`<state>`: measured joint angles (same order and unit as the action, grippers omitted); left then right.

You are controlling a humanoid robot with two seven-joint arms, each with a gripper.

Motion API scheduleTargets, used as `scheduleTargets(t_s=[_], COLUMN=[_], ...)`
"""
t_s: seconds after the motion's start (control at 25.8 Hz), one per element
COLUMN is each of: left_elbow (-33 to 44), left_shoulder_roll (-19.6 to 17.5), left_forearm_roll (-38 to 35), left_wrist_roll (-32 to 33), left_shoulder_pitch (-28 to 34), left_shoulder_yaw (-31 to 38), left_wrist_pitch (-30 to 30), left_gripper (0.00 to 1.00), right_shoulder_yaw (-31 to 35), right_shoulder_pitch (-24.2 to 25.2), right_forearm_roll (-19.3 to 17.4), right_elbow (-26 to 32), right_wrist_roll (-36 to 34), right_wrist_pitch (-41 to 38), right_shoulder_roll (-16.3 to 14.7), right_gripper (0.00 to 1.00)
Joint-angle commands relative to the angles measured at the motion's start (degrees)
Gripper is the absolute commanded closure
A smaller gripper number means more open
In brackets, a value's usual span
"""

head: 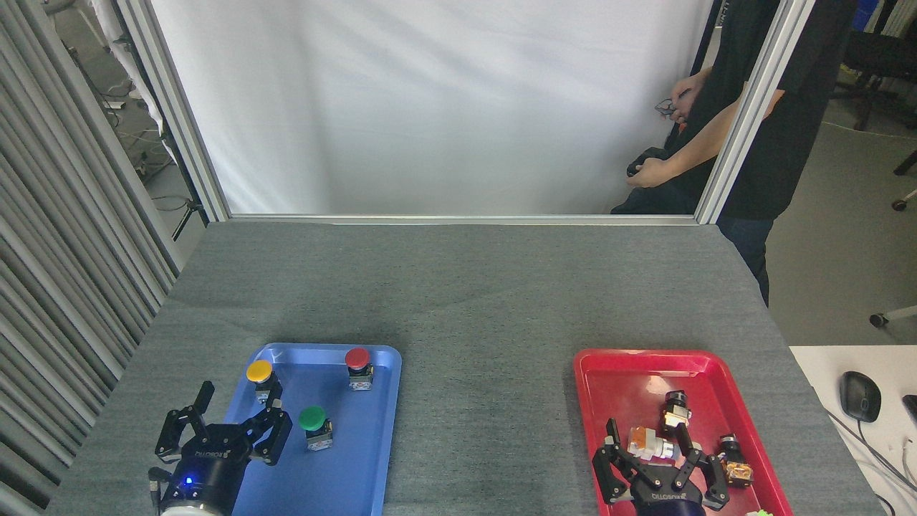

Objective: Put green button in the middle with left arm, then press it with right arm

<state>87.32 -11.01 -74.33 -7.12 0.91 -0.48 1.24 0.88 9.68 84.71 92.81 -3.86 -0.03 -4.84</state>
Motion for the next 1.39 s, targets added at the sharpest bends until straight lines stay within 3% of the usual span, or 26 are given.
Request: scheduleTargets(t_s=[0.0,0.27,1.36], left_elbow=[0.0,1.1,0.7], left_shoulder_roll=[0.0,0.0,0.1], left_forearm_roll=[1.3,1.8,1.7], left_wrist_roll=[-0.3,0.0,0.0], left_shoulder_pitch=[0.3,1.9,2.5], left_shoulder_yaw=[0.2,0.2,0.1], left_wrist_pitch=[0.6,0.7,0.4], left_gripper=[0.01,0.01,0.01], right_shoulder_yaw=[-0.4,-1.8,-1.8], right_shoulder_pitch=[0.1,1.8,1.3], right_forearm_roll=[0.0,1.8,1.9], right_elbow=[0.1,1.1,1.2], right_wrist_roll=[0.0,0.0,-0.1], right_wrist_pitch=[-0.7,-0.5,-0.2], right_shoulder_roll=[0.0,-0.2,1.0], right_gripper=[0.0,0.0,0.0])
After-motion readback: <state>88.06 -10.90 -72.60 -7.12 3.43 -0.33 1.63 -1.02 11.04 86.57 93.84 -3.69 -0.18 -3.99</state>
